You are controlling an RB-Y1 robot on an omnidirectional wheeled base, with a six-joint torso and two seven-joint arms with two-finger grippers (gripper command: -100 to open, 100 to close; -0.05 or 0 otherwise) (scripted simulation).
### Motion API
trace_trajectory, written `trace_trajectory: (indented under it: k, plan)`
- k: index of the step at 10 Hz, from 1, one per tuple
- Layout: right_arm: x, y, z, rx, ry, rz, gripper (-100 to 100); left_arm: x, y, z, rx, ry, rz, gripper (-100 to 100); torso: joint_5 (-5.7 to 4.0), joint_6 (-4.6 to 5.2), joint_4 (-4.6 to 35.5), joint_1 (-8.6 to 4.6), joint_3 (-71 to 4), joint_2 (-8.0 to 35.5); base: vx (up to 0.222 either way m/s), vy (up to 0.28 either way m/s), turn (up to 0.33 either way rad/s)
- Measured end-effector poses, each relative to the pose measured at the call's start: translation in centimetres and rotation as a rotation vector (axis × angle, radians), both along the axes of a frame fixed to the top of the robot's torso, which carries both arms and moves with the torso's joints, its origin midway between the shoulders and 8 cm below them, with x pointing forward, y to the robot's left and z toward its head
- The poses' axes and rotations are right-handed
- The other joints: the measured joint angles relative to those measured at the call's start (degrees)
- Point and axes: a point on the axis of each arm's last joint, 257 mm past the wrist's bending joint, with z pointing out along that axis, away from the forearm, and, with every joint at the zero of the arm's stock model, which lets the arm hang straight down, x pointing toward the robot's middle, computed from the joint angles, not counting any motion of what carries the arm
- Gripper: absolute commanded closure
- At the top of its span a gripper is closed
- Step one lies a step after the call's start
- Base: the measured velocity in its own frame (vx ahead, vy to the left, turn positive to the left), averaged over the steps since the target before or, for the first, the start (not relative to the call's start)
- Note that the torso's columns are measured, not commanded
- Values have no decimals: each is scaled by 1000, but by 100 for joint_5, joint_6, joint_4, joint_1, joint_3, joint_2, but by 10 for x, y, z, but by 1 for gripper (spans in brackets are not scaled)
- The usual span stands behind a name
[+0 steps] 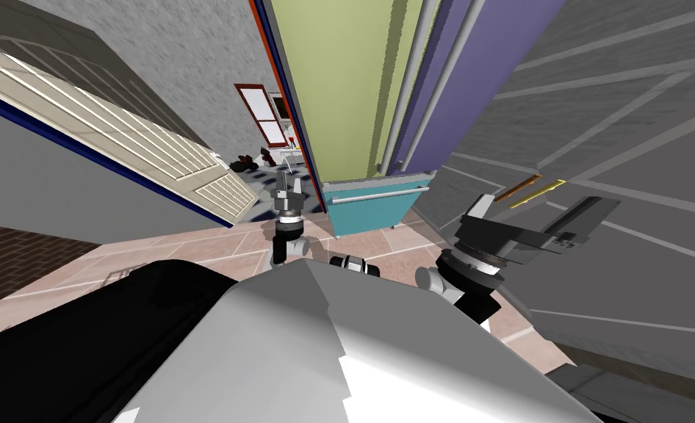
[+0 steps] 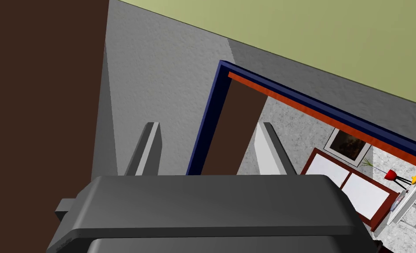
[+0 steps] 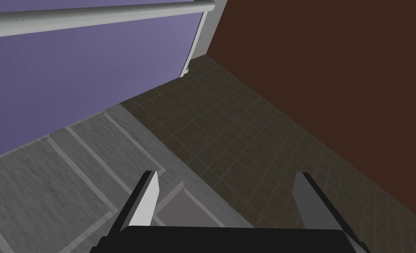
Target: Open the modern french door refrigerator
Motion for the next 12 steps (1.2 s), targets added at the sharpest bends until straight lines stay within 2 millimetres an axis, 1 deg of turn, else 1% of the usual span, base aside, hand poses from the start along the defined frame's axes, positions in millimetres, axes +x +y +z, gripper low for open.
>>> trace_trajectory:
  k: [1,2,5,7,9,12]
  plan:
    - [0,0,0,0,1,0,0,4,-1,-5,19,11,-9,-100,0,0,187,-1,-398,187,48,-27,28]
    - [0,0,0,0,1,0,0,7,-2,-13,35,23,-15,-100,-1,0,242,-5,-514,235,49,-30,28]
    - [0,0,0,0,1,0,0,22,-1,-30,61,49,-23,-100,1,0,267,1,-539,264,58,-25,28]
    - [0,0,0,0,1,0,0,30,4,-47,66,70,-21,-100,-1,0,268,-3,-538,267,67,-40,40]
    - [0,0,0,0,1,0,0,38,8,-58,66,85,-18,-100,0,1,270,1,-534,274,40,-23,13]
    - [0,0,0,0,1,0,0,50,15,-83,60,114,-10,-100,-1,0,267,-4,-541,261,59,-34,34]
